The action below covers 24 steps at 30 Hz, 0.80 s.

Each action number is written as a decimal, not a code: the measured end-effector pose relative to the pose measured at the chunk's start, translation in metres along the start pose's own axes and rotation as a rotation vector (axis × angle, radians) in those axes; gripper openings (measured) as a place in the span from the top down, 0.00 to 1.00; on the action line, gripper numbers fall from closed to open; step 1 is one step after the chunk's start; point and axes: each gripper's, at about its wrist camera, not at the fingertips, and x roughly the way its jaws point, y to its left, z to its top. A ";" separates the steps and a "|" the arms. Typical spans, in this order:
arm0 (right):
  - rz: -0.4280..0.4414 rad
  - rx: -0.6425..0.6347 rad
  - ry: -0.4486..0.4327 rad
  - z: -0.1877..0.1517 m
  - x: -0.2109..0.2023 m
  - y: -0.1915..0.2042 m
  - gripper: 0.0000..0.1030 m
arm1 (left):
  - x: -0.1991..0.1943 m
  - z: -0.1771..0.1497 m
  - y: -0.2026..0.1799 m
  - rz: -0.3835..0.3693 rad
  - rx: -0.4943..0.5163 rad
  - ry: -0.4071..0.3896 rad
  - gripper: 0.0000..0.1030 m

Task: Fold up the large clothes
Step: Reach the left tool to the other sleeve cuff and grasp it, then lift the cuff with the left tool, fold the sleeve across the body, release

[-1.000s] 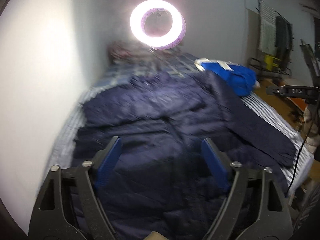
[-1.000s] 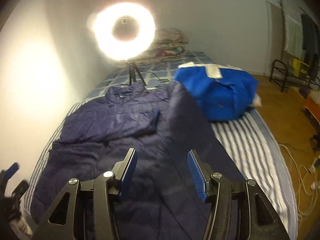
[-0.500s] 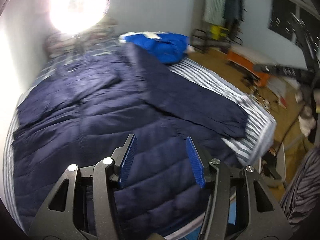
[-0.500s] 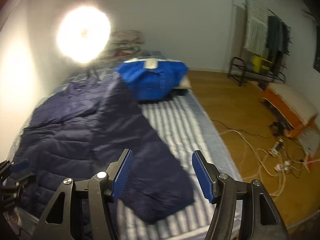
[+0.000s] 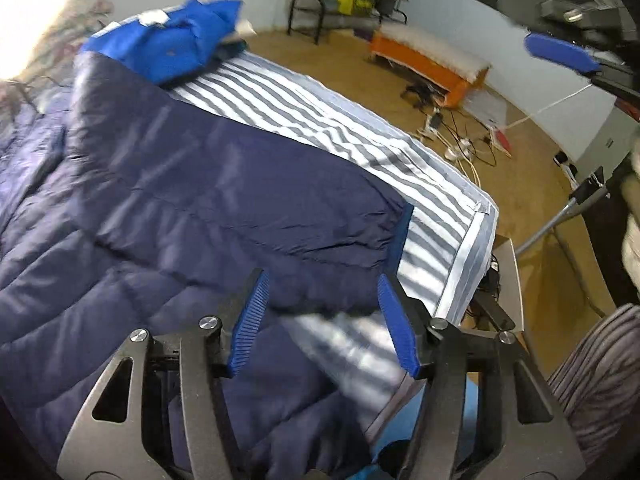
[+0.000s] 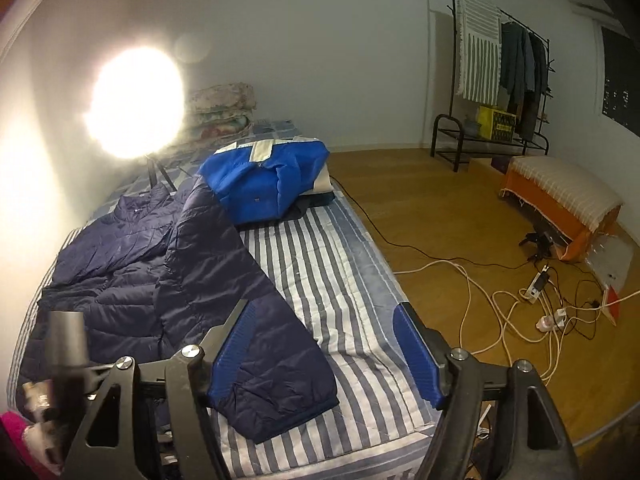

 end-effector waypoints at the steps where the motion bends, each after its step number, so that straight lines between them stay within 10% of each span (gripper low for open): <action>1: -0.001 0.007 0.000 0.000 -0.001 -0.003 0.29 | 0.007 0.004 -0.005 -0.005 0.008 0.011 0.43; 4: -0.001 0.045 -0.009 0.001 -0.005 -0.013 0.29 | 0.023 0.011 -0.020 -0.046 0.030 0.047 0.41; 6: 0.003 0.067 -0.019 0.003 -0.008 -0.019 0.29 | 0.033 0.014 -0.029 -0.054 0.055 0.079 0.21; 16: 0.018 0.094 -0.030 0.007 -0.013 -0.025 0.29 | 0.082 0.009 -0.055 0.124 0.226 0.175 0.21; 24: 0.052 0.118 -0.043 0.016 -0.012 -0.018 0.29 | 0.069 0.021 -0.023 0.065 0.104 0.137 0.84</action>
